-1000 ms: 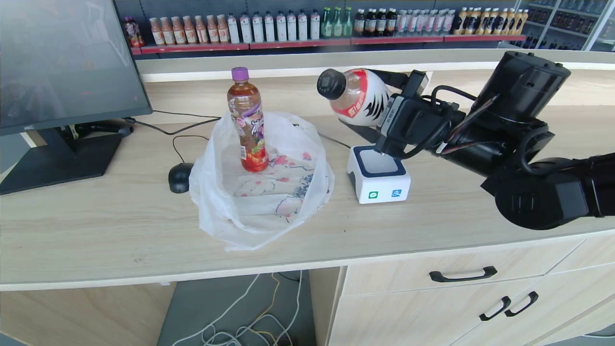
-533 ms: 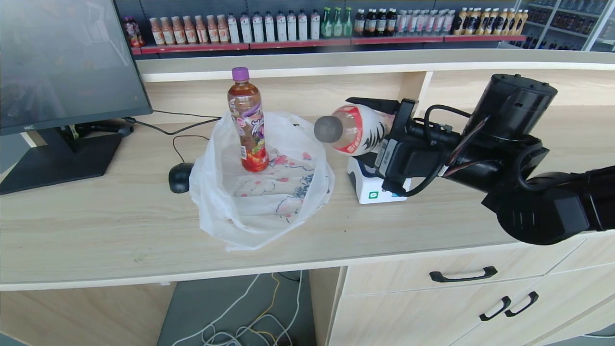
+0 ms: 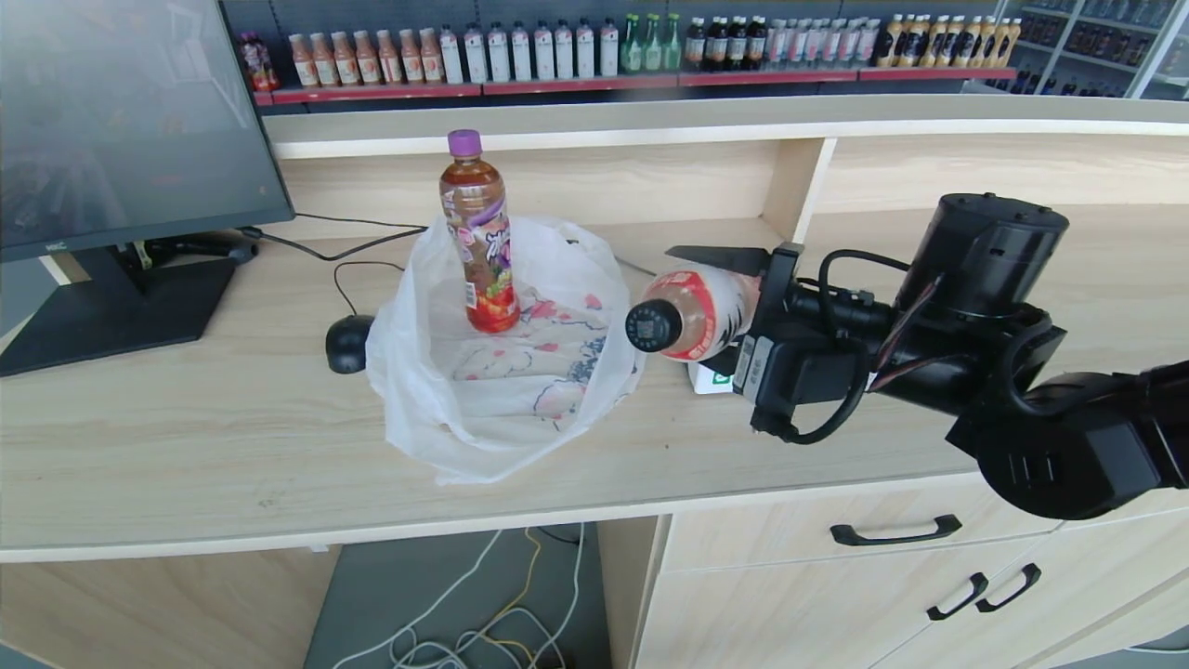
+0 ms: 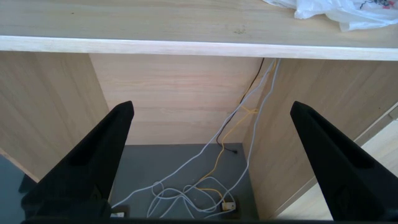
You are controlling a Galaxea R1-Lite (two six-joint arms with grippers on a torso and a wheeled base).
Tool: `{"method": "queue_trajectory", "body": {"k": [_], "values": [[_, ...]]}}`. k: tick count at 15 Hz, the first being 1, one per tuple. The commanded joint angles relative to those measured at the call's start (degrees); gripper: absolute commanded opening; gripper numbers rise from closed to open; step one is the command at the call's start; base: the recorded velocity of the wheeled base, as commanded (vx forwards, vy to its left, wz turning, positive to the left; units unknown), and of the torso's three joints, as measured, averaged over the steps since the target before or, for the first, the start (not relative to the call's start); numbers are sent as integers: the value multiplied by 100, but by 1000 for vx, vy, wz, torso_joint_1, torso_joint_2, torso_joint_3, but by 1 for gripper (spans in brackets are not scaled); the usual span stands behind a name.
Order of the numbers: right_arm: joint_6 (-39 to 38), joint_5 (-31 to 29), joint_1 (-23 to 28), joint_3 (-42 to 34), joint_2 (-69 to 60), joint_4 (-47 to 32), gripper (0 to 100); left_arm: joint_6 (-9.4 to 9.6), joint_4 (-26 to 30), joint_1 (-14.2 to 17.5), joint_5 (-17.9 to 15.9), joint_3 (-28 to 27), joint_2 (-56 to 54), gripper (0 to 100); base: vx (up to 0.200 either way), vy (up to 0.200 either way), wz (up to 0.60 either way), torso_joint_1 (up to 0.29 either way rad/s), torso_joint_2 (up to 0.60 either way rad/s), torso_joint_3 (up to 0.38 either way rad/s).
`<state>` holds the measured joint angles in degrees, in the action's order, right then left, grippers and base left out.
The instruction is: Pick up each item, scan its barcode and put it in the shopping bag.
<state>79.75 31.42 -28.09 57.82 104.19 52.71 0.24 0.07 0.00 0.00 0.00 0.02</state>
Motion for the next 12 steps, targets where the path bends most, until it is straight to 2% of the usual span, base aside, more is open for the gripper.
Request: {"method": "queue_trajectory", "body": {"k": [1,7,12], "values": [[-12,-4,40,45,75,2,0,2,1,0,0,0,6,100,0,0,0,0,0,0],[-65,66,304,335,268,2,0,2,1,0,0,0,6,100,0,0,0,0,0,0],[-241,84,321,678,444,2,0,2,1,0,0,0,-2,100,0,0,0,0,0,0]]}}
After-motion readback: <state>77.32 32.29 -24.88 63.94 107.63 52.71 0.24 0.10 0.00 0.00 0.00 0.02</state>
